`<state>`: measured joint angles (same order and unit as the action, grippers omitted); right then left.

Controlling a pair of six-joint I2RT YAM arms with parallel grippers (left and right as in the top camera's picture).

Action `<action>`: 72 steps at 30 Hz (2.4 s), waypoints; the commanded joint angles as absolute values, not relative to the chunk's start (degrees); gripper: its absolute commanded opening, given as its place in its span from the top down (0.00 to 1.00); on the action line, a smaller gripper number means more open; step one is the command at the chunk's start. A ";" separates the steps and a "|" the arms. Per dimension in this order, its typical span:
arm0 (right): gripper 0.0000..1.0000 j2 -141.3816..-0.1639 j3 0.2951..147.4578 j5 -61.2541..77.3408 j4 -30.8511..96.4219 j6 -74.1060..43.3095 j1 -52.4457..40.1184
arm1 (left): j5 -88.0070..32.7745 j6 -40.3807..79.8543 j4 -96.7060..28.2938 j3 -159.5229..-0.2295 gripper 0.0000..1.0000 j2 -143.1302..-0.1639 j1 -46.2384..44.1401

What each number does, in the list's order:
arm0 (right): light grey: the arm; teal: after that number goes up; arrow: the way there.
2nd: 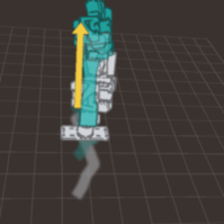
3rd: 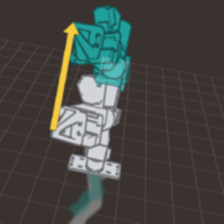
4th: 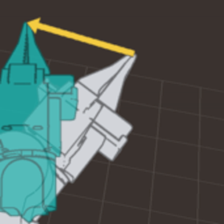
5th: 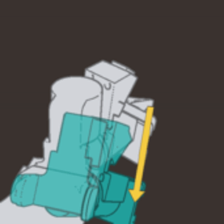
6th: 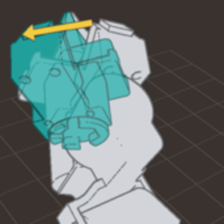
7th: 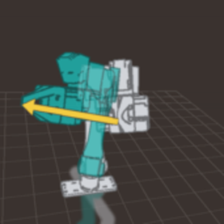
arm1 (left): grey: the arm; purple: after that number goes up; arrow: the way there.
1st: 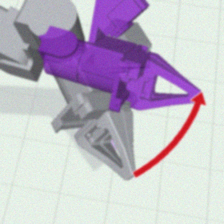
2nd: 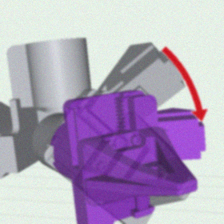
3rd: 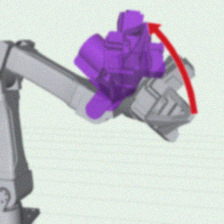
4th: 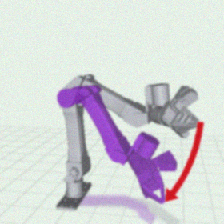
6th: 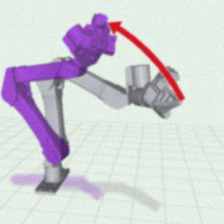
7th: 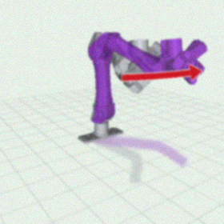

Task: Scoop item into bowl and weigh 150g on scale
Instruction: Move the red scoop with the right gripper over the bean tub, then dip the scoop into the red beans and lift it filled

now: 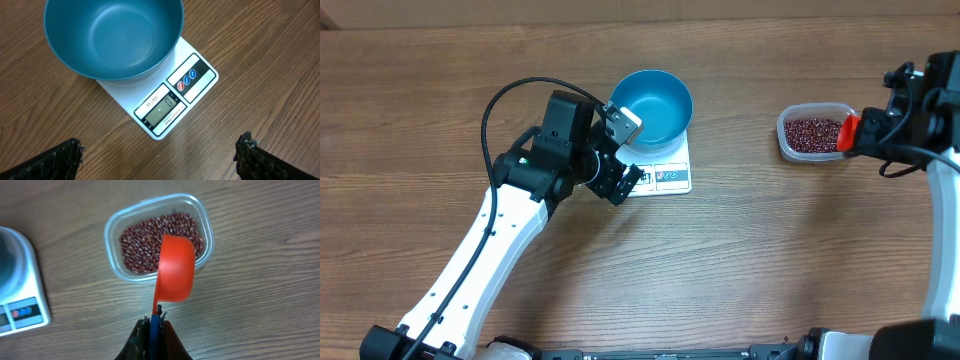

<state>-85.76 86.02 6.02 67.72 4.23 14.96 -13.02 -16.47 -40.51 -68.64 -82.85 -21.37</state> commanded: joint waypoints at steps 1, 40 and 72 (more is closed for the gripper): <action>0.96 -89.19 87.44 4.73 67.37 7.09 15.25 | -12.71 -16.69 -40.29 -69.87 0.00 -82.72 -21.23; 0.96 -106.61 85.76 16.32 60.62 9.04 15.14 | -12.71 -16.69 -40.27 -69.87 0.00 -82.72 -21.23; 0.96 -107.39 85.76 48.38 63.61 9.47 32.58 | -12.71 -16.69 -40.27 -69.87 0.01 -82.72 -21.23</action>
